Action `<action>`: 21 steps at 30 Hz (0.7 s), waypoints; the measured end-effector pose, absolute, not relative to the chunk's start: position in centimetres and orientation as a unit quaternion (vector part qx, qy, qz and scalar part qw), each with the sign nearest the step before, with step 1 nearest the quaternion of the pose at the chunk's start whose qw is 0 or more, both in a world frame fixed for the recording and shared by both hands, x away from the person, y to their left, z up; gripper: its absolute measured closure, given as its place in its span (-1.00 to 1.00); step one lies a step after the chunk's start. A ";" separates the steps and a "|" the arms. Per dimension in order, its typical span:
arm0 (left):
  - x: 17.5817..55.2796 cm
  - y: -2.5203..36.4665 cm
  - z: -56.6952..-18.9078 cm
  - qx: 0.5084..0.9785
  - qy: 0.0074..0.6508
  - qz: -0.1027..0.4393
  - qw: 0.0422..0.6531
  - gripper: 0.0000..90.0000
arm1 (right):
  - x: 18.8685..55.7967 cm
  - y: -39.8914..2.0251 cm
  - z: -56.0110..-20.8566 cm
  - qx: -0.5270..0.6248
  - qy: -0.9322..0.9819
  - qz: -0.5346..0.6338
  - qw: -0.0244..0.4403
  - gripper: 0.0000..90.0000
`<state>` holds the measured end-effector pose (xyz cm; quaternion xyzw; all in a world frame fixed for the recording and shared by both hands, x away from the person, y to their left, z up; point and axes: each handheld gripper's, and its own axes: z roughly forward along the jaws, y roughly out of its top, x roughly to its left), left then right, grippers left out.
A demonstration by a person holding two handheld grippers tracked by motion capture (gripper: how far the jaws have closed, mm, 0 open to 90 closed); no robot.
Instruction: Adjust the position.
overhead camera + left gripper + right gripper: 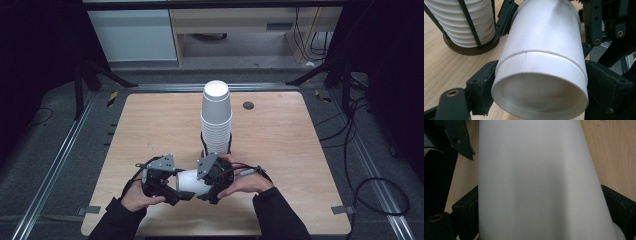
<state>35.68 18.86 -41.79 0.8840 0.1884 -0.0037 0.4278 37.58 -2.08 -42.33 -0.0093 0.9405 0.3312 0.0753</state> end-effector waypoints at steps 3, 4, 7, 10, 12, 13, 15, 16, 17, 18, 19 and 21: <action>35.7 18.9 -41.8 0.884 0.190 -0.004 0.427 -0.61 | 37.5 -1.9 -42.2 -0.011 0.941 0.329 0.077 -0.82; 35.7 18.8 -41.9 0.884 0.190 -0.006 0.427 -0.61 | 37.5 -1.9 -42.2 -0.014 0.941 0.328 0.077 -0.82; 35.8 18.8 -42.0 0.885 0.191 -0.006 0.424 -0.62 | 37.5 -1.7 -42.1 -0.015 0.942 0.326 0.076 -0.82; 35.7 18.7 -42.1 0.886 0.190 -0.006 0.422 -0.60 | 37.5 -1.7 -42.2 -0.016 0.944 0.321 0.076 -0.82; 35.8 18.7 -42.1 0.887 0.190 -0.006 0.421 -0.59 | 37.6 -1.7 -42.3 -0.017 0.944 0.320 0.076 -0.82; 35.7 18.7 -42.1 0.887 0.190 -0.004 0.422 -0.58 | 37.6 -1.7 -42.3 -0.018 0.944 0.320 0.077 -0.82; 35.7 18.8 -42.0 0.886 0.187 -0.006 0.423 -0.56 | 37.6 -1.7 -42.3 -0.019 0.944 0.320 0.078 -0.83; 35.7 18.8 -42.0 0.886 0.187 -0.006 0.423 -0.56 | 37.6 -1.7 -42.3 -0.019 0.944 0.320 0.078 -0.83; 35.7 18.8 -42.0 0.887 0.184 -0.006 0.423 -0.55 | 37.6 -1.7 -42.4 -0.020 0.944 0.322 0.074 -0.84; 35.6 18.8 -42.0 0.887 0.183 -0.006 0.423 -0.54 | 37.6 -1.7 -42.4 -0.021 0.944 0.320 0.073 -0.85; 35.7 18.8 -42.0 0.888 0.184 -0.007 0.422 -0.53 | 37.6 -1.7 -42.5 -0.020 0.945 0.319 0.071 -0.85; 35.7 18.8 -42.0 0.887 0.184 -0.008 0.424 -0.53 | 37.6 -1.8 -42.5 -0.019 0.944 0.322 0.071 -0.86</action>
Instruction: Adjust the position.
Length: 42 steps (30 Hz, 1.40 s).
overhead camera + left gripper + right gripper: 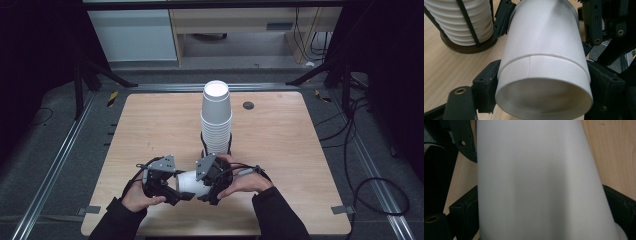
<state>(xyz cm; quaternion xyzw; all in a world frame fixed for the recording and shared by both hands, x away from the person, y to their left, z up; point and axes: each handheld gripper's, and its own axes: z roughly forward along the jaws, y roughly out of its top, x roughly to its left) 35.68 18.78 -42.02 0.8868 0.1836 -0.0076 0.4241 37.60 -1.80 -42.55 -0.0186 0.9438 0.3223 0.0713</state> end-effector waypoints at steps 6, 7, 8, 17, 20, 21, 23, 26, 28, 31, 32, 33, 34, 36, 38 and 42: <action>35.7 18.9 -42.0 0.885 0.185 -0.011 0.426 -0.53 | 37.6 -2.0 -42.4 -0.021 0.942 0.327 0.074 -0.87; 35.7 18.9 -42.0 0.885 0.186 -0.010 0.427 -0.53 | 37.6 -2.1 -42.4 -0.022 0.941 0.329 0.074 -0.87; 35.7 18.9 -42.0 0.886 0.186 -0.009 0.425 -0.53 | 37.6 -2.1 -42.3 -0.020 0.940 0.332 0.072 -0.88; 35.9 19.0 -42.1 0.891 0.191 0.005 0.413 -0.52 | 37.7 -3.3 -41.7 -0.012 0.935 0.346 0.079 -0.89; 36.0 19.3 -42.2 0.890 0.195 0.006 0.413 -0.52 | 37.7 -4.0 -41.1 -0.001 0.930 0.358 0.081 -0.88; 36.0 19.4 -42.2 0.889 0.196 0.005 0.415 -0.52 | 37.8 -4.2 -40.9 0.001 0.928 0.362 0.083 -0.88; 36.1 19.5 -42.2 0.888 0.198 0.007 0.415 -0.52 | 37.8 -4.7 -40.5 0.010 0.925 0.369 0.085 -0.88; 36.2 19.8 -42.2 0.887 0.200 0.009 0.417 -0.52 | 38.0 -5.7 -39.9 0.022 0.918 0.385 0.095 -0.88; 36.2 20.0 -42.1 0.885 0.204 0.012 0.419 -0.52 | 38.0 -6.3 -39.5 0.034 0.911 0.399 0.100 -0.87; 36.2 20.4 -41.9 0.877 0.207 0.017 0.433 -0.52 | 38.1 -7.5 -38.9 0.066 0.897 0.423 0.104 -0.85; 36.2 20.5 -41.8 0.875 0.208 0.018 0.436 -0.52 | 38.1 -8.0 -38.7 0.082 0.891 0.435 0.102 -0.85; 36.2 20.6 -41.6 0.872 0.207 0.019 0.443 -0.52 | 38.0 -8.4 -38.7 0.092 0.886 0.443 0.103 -0.84; 36.2 20.7 -41.5 0.869 0.206 0.020 0.448 -0.52 | 38.0 -9.0 -38.6 0.107 0.877 0.456 0.104 -0.84; 36.1 21.0 -41.2 0.862 0.206 0.026 0.462 -0.52 | 37.8 -10.1 -38.7 0.127 0.863 0.478 0.097 -0.83; 36.0 21.2 -40.9 0.855 0.204 0.027 0.476 -0.52 | 37.6 -10.9 -39.0 0.138 0.855 0.492 0.093 -0.83; 35.7 21.3 -40.4 0.840 0.193 0.029 0.506 -0.52 | 36.9 -11.8 -40.0 0.148 0.845 0.507 0.082 -0.84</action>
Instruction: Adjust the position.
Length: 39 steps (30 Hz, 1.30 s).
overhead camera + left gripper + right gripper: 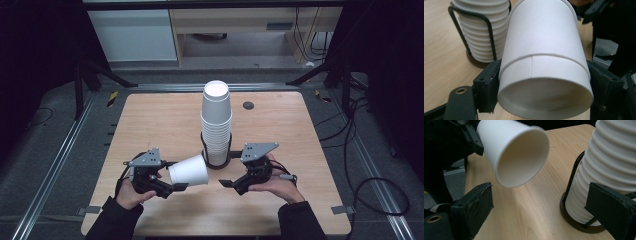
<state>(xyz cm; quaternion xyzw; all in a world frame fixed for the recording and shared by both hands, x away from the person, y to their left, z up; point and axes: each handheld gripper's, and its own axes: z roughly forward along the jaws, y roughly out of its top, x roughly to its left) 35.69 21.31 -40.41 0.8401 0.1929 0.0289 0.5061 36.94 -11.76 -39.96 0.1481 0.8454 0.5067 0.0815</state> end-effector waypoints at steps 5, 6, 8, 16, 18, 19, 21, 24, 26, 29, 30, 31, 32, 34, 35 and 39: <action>35.3 20.9 -40.2 0.831 0.178 0.014 0.527 -0.52 | 36.3 -11.6 -41.3 0.145 0.846 0.511 0.056 -0.85; 35.3 20.9 -40.2 0.831 0.178 0.014 0.527 -0.52 | 36.3 -11.6 -41.3 0.145 0.846 0.511 0.056 -0.85; 35.2 20.7 -40.2 0.829 0.173 0.011 0.531 -0.52 | 36.3 -11.2 -41.8 0.136 0.836 0.531 0.021 -0.85; 34.9 19.9 -40.3 0.830 0.161 -0.001 0.534 -0.52 | 36.4 -10.4 -42.4 0.119 0.832 0.542 -0.003 -0.86; 34.8 19.7 -40.3 0.830 0.157 0.000 0.535 -0.52 | 36.3 -10.1 -42.5 0.113 0.831 0.544 -0.011 -0.86; 34.8 19.6 -40.4 0.831 0.154 -0.003 0.534 -0.52 | 36.3 -10.0 -42.5 0.111 0.832 0.543 -0.012 -0.86; 34.7 19.4 -40.4 0.832 0.151 -0.005 0.533 -0.52 | 36.4 -9.7 -42.6 0.107 0.833 0.542 -0.016 -0.86; 34.6 19.2 -40.5 0.832 0.145 -0.011 0.535 -0.52 | 36.4 -9.4 -42.7 0.102 0.832 0.544 -0.020 -0.86; 34.6 19.1 -40.5 0.833 0.140 -0.019 0.536 -0.52 | 36.4 -9.2 -42.7 0.098 0.833 0.544 -0.023 -0.86; 34.4 18.7 -40.6 0.836 0.132 -0.022 0.532 -0.52 | 36.3 -8.9 -42.9 0.088 0.833 0.544 -0.034 -0.87; 34.4 18.6 -40.7 0.837 0.130 -0.024 0.530 -0.52 | 36.3 -8.9 -42.9 0.088 0.833 0.544 -0.034 -0.87; 34.3 18.5 -40.7 0.839 0.127 -0.025 0.529 -0.52 | 36.3 -8.9 -42.9 0.085 0.833 0.545 -0.035 -0.87; 34.3 18.4 -40.7 0.839 0.126 -0.026 0.529 -0.52 | 36.2 -8.8 -42.9 0.083 0.833 0.546 -0.037 -0.87; 34.2 18.2 -40.7 0.841 0.122 -0.029 0.526 -0.52 | 36.2 -8.7 -42.9 0.077 0.832 0.547 -0.044 -0.87; 34.1 18.1 -40.7 0.842 0.121 -0.029 0.525 -0.52 | 36.1 -8.6 -42.9 0.075 0.832 0.547 -0.045 -0.87; 34.1 17.9 -40.9 0.848 0.119 -0.028 0.516 -0.52 | 36.0 -8.2 -43.1 0.071 0.836 0.542 -0.049 -0.86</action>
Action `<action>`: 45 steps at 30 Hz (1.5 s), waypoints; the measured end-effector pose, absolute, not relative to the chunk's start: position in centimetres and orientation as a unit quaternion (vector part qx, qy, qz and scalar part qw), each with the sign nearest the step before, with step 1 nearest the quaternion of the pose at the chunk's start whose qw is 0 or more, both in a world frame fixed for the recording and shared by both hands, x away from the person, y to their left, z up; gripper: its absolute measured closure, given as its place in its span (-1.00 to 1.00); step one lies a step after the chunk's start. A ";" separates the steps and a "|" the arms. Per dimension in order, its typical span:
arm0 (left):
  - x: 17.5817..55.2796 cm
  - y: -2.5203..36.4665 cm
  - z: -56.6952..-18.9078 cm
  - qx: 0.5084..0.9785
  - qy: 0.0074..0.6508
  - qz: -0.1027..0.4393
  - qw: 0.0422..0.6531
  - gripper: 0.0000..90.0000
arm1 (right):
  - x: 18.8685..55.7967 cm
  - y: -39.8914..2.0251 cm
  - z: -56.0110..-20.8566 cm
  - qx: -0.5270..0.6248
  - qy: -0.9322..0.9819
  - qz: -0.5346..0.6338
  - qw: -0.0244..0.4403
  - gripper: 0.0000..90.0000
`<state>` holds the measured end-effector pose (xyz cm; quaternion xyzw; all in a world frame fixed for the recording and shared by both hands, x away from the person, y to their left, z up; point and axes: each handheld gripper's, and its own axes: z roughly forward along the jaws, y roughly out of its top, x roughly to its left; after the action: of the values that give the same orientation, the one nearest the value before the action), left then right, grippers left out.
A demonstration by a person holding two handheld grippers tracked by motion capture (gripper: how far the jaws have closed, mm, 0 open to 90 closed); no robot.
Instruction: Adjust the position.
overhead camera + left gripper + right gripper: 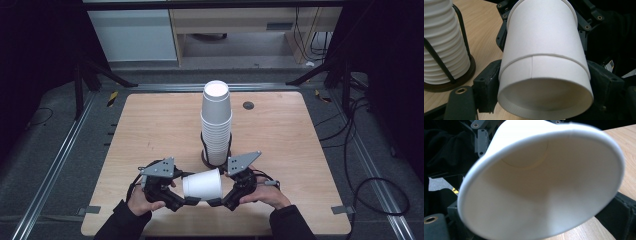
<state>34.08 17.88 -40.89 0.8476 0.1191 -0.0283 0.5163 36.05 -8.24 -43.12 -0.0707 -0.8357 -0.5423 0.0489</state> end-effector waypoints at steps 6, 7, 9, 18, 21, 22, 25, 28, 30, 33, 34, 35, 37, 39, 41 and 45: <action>34.2 17.8 -41.0 0.853 0.120 -0.029 0.507 -0.53 | 36.2 -8.2 -43.5 -0.071 -0.841 -0.534 0.056 -0.83; 34.2 17.8 -41.0 0.852 0.123 -0.031 0.508 -0.53 | 36.3 -8.2 -43.5 -0.071 -0.840 -0.535 0.057 -0.82; 34.2 17.8 -40.9 0.850 0.125 -0.027 0.511 -0.54 | 36.3 -8.3 -43.6 -0.075 -0.837 -0.538 0.059 -0.82; 34.5 19.2 -40.1 0.841 0.143 -0.008 0.522 -0.60 | 36.7 -9.4 -43.5 -0.087 -0.840 -0.533 0.050 -0.81; 34.5 19.8 -39.8 0.846 0.149 0.005 0.511 -0.64 | 36.9 -10.2 -43.1 -0.094 -0.843 -0.528 0.035 -0.81; 34.6 19.9 -39.8 0.848 0.151 0.008 0.508 -0.65 | 37.0 -10.5 -42.9 -0.096 -0.846 -0.524 0.028 -0.82; 34.8 20.2 -39.9 0.854 0.160 0.013 0.495 -0.67 | 37.2 -11.2 -42.3 -0.101 -0.857 -0.505 0.005 -0.82; 35.1 20.3 -40.2 0.860 0.168 0.017 0.482 -0.69 | 37.5 -11.6 -41.9 -0.100 -0.867 -0.488 -0.012 -0.82; 35.2 20.2 -40.4 0.861 0.171 0.017 0.479 -0.69 | 37.8 -11.6 -41.6 -0.098 -0.876 -0.473 -0.020 -0.82; 35.4 20.1 -40.7 0.866 0.173 0.016 0.468 -0.70 | 38.1 -11.0 -41.1 -0.091 -0.891 -0.444 -0.030 -0.82; 35.4 20.1 -40.9 0.869 0.173 0.017 0.464 -0.70 | 38.1 -10.8 -41.0 -0.088 -0.895 -0.437 -0.031 -0.82; 35.5 20.0 -41.0 0.870 0.175 0.019 0.461 -0.70 | 38.2 -10.4 -40.9 -0.083 -0.899 -0.428 -0.033 -0.82; 35.6 19.9 -41.3 0.874 0.175 0.017 0.452 -0.70 | 38.3 -9.6 -40.8 -0.073 -0.909 -0.409 -0.035 -0.82; 35.6 19.6 -41.5 0.879 0.173 0.019 0.443 -0.70 | 38.5 -8.7 -40.6 -0.064 -0.916 -0.395 -0.037 -0.82; 35.6 19.4 -41.7 0.883 0.172 0.022 0.437 -0.70 | 38.7 -7.9 -40.5 -0.059 -0.922 -0.382 -0.037 -0.82; 35.6 19.1 -41.9 0.888 0.166 0.021 0.428 -0.71 | 39.1 -6.4 -40.3 -0.041 -0.930 -0.364 -0.034 -0.82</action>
<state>35.58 19.06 -41.92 0.8883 0.1665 0.0212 0.4276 39.07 -6.44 -40.31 -0.0410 -0.9299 -0.3639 -0.0340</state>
